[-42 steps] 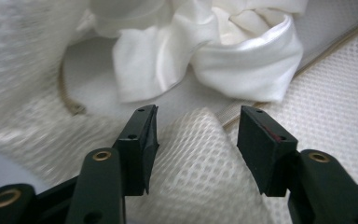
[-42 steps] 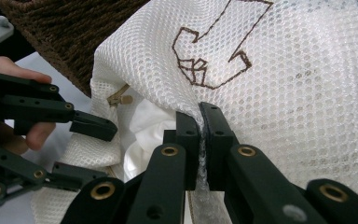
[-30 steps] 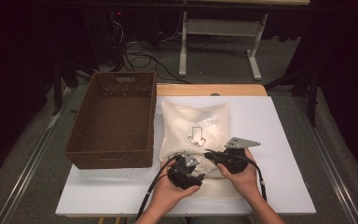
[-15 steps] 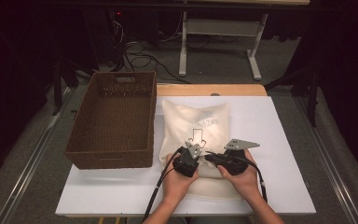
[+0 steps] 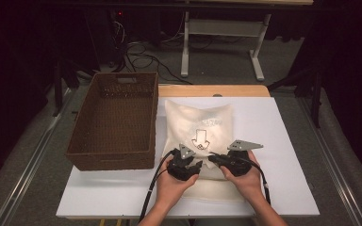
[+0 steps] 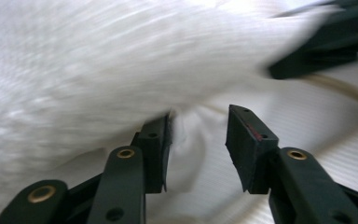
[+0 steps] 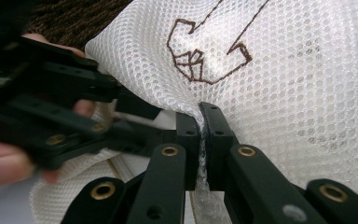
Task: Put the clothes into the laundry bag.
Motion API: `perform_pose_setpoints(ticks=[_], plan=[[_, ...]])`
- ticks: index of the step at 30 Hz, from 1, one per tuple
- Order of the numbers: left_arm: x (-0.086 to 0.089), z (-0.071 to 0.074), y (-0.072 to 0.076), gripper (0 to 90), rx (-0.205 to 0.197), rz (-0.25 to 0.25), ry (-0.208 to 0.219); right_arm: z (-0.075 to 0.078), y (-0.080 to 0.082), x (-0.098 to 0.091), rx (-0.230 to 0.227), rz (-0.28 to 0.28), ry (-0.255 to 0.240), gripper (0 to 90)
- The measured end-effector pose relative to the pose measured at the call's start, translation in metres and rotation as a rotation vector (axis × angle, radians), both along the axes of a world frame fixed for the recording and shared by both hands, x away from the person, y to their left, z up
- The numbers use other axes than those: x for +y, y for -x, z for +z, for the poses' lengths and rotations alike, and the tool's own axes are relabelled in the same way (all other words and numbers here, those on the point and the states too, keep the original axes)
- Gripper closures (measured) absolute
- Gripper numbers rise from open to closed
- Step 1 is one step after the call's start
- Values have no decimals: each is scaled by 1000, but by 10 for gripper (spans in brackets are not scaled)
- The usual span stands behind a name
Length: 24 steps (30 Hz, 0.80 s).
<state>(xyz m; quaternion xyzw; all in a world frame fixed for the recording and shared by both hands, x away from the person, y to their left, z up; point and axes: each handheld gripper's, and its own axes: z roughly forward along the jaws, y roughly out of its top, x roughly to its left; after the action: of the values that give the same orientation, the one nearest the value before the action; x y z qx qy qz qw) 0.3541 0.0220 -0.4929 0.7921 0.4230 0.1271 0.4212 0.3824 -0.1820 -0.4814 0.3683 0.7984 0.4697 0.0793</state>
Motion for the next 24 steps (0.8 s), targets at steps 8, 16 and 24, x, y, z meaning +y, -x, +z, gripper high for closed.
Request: perform_pose_setpoints(ticks=[8, 16, 24], plan=[[-24, -23, -9, 763, 72, -46, -52, 0, -2, 3, 3, 2, -7, 880], [-23, -24, -31, 899, 77, 91, -40, -1, -1, 4, 5, 2, -11, 880], [-36, -26, -39, 900, -26, 233, -168, 1, -1, 3, 23, 11, -9, 882]])
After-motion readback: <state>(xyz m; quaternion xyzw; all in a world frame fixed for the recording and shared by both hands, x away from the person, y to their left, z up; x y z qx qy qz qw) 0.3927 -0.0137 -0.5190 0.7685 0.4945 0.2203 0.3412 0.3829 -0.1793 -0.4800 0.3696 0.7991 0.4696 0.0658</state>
